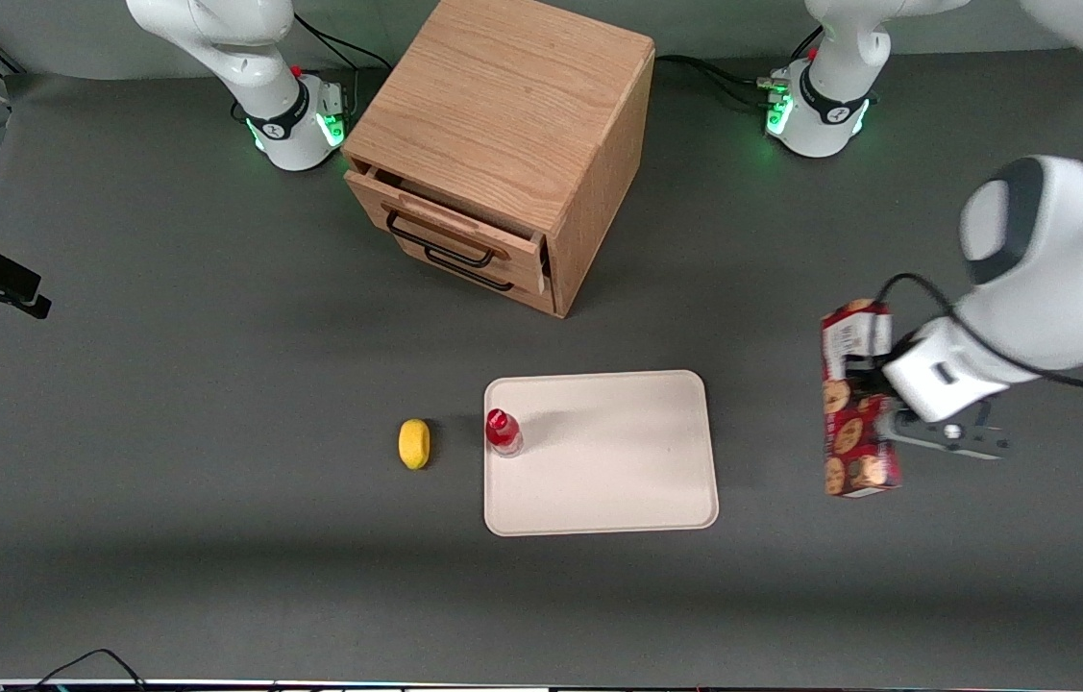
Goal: Place red cookie box on tray
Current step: 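Carry the box over the white tray and lower it onto the tray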
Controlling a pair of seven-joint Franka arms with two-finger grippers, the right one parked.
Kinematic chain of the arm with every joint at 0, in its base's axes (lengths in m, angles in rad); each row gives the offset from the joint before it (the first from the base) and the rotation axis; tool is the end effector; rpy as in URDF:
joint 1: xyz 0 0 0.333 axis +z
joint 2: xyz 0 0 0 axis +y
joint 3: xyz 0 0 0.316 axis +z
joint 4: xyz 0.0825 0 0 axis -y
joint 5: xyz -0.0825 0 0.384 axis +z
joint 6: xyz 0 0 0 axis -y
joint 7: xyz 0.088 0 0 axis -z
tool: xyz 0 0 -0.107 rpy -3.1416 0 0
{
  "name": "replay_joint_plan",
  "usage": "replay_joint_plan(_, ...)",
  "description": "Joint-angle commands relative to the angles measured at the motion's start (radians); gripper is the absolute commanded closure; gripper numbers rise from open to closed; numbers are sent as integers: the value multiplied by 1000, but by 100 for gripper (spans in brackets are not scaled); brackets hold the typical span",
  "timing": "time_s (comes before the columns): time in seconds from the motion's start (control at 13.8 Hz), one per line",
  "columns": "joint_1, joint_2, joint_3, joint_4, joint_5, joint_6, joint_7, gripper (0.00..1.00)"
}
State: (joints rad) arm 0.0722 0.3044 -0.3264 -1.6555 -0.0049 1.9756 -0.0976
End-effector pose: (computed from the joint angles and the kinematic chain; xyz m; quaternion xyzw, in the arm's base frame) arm 0.6319 -0.1440 0.4442 0.9962 -0.0695 0.0067 0.0522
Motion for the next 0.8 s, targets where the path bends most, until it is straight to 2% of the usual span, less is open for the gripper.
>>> replay_joint_plan(0.0, -3, -12, -75, -109, 101, 144, -253, 100)
replay_joint_plan(0.22, -31, 65, -112, -104, 196, 212, -417, 100)
replay_joint_plan(0.36, -64, 123, -111, -102, 214, 281, -479, 100)
replay_joint_plan(0.51, -87, 197, -111, -93, 224, 354, -490, 100)
replay_joint_plan(0.73, -121, 297, -105, -70, 295, 391, -508, 100)
